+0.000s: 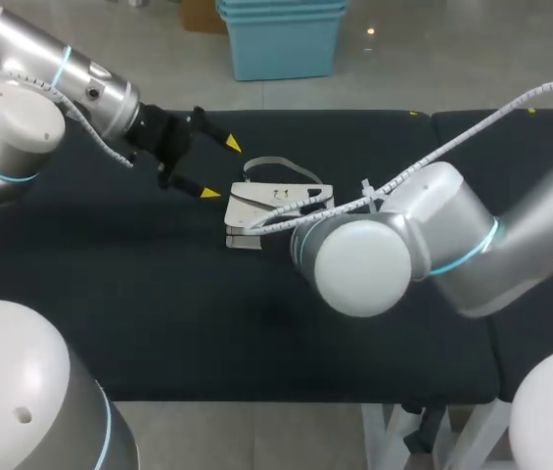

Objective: Pick up the bag, open it, inspect its contents, close it, and place it on the opposite side

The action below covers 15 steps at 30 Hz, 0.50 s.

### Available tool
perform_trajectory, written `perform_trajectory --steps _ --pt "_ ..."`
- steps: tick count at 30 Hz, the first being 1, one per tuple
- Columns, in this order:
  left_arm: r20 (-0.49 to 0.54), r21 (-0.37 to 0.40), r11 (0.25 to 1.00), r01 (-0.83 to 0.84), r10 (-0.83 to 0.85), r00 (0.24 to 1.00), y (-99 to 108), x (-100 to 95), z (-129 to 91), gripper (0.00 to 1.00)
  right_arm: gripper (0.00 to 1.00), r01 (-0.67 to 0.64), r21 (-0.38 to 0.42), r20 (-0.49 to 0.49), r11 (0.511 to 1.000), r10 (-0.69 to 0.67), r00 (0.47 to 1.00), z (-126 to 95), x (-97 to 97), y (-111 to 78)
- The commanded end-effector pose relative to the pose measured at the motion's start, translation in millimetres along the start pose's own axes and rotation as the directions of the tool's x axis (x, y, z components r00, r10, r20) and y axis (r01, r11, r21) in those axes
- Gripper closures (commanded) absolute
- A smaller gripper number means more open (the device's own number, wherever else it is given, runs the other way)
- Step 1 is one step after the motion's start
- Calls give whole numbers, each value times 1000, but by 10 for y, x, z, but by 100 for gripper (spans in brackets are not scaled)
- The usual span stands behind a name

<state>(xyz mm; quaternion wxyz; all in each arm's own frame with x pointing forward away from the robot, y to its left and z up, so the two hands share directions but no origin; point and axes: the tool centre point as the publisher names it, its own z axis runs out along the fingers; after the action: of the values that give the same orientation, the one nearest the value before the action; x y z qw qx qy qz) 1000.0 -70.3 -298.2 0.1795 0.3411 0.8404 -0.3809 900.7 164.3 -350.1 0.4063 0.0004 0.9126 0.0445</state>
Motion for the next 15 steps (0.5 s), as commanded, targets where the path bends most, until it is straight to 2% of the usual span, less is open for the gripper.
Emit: perform_trajectory --steps 1,6,11,15 --pt "-12 12 1000 2 -2 1000 53 -13 56 0 57 -8 7 146 1000 7 989 226 57 42" --pt "-32 20 1000 5 -4 999 70 7 114 0 60 -2 5 172 1000 1 985 280 16 18" --pt "-41 25 1000 -3 4 999 58 5 143 0 68 -14 11 202 1000 12 979 311 -40 -71" --pt "-51 29 1000 -9 10 999 49 0 174 0 67 -34 22 208 999 28 978 295 -35 -184"
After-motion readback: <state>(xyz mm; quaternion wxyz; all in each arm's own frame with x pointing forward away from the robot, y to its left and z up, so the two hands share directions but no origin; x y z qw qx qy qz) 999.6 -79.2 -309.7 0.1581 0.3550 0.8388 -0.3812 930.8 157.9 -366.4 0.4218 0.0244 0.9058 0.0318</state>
